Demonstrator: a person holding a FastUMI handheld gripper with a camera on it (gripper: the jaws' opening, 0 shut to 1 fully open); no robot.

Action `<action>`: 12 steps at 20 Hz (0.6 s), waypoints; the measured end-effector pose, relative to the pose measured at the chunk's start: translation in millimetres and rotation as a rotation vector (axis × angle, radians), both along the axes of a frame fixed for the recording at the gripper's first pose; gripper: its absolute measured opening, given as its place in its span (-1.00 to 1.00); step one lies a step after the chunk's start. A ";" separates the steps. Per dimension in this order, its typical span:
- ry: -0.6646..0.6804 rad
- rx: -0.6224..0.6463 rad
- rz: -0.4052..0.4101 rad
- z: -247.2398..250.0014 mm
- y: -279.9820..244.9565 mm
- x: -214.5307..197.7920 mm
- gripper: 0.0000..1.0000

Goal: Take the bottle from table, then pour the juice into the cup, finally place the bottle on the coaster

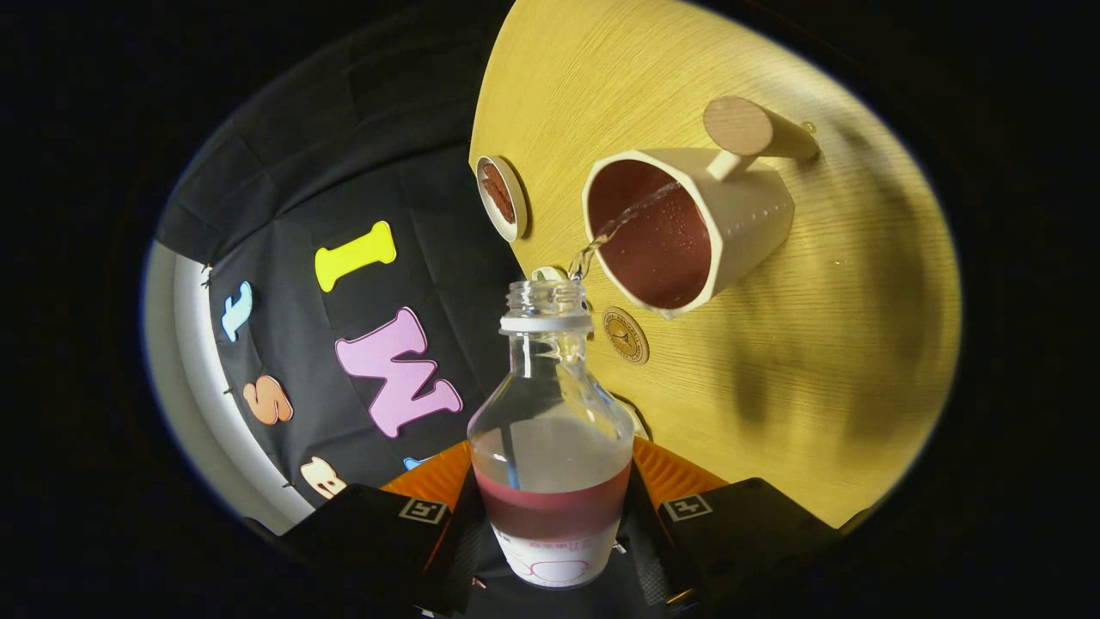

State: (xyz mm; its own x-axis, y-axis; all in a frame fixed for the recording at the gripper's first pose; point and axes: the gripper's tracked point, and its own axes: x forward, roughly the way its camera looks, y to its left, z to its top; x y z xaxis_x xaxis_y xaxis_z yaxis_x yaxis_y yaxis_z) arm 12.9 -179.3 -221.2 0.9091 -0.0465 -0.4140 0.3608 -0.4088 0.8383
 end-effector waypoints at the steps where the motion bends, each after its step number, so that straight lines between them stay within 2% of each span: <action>1: -0.002 0.015 -0.010 1.6 -2.1 -0.4 0.51; 12: -0.039 0.118 -0.112 18.9 -16.4 4.2 0.50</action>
State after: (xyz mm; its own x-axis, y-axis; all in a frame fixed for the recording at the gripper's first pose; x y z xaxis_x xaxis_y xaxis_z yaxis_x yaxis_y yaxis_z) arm 17.1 -195.8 -202.3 0.9162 -0.1021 -0.3875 0.2758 -0.5410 0.7945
